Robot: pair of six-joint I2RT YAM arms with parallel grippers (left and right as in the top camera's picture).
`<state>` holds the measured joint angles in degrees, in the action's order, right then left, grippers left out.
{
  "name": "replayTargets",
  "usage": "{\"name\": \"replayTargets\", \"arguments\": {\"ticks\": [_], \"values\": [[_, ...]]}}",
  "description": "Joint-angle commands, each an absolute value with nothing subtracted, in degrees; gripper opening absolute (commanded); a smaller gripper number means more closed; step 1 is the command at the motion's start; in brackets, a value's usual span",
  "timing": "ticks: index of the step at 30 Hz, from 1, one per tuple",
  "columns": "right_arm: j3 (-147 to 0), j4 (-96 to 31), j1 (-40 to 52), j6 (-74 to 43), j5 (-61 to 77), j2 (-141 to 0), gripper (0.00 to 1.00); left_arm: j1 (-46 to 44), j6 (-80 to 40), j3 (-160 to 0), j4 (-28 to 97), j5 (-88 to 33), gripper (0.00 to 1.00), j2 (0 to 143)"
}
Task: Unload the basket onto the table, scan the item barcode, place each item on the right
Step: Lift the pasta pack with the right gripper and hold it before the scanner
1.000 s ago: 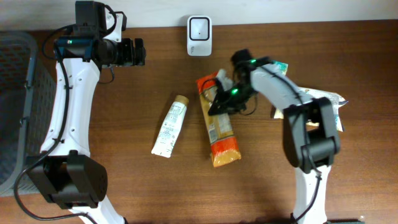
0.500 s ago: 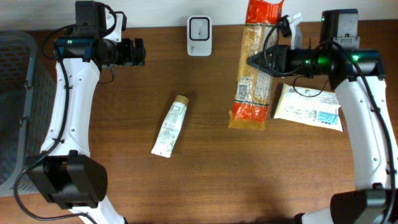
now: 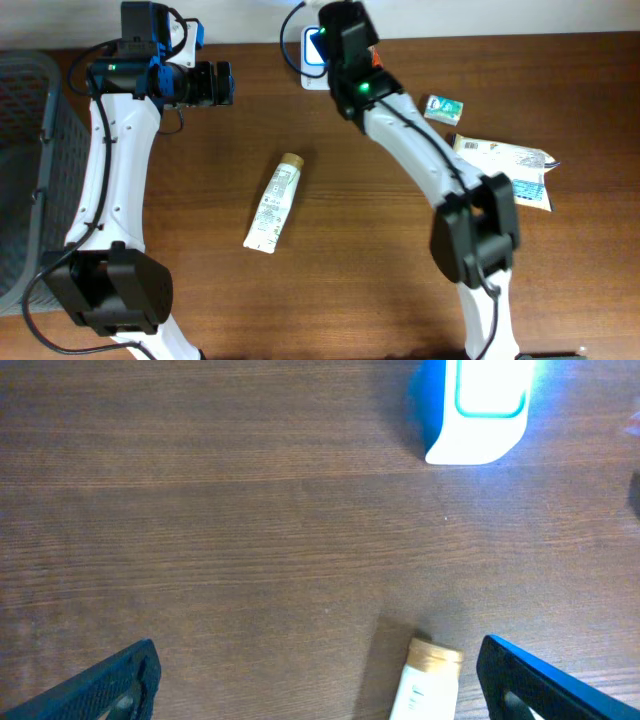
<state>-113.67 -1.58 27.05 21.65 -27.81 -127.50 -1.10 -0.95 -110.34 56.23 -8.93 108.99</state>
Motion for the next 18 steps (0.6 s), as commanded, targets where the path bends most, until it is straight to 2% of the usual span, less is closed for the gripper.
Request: {"name": "replayTargets", "arguments": {"ticks": [1, 5, 9, 14, 18], "values": [[-115.9, 9.1, 27.7, 34.9, -29.6, -130.9, 0.04, -1.1, -0.8, -110.4, 56.2, -9.0, 0.99, 109.0], [-115.9, 20.9, 27.7, 38.1, -22.7, -135.6, 0.04, -1.1, -0.8, -110.4, 56.2, -9.0, 0.99, 109.0], [-115.9, 26.4, 27.2, 40.5, -18.4, -138.8, 0.04, -1.1, -0.8, -110.4, 56.2, -9.0, 0.99, 109.0], [-115.9, 28.2, 26.9, 49.0, -18.2, -140.9, 0.04, -1.1, -0.8, -110.4, 56.2, -9.0, 0.99, 109.0], [-115.9, 28.3, 26.9, 51.3, -18.2, -140.9, 0.04, -1.1, -0.8, -110.4, 56.2, -9.0, 0.99, 109.0]]}}
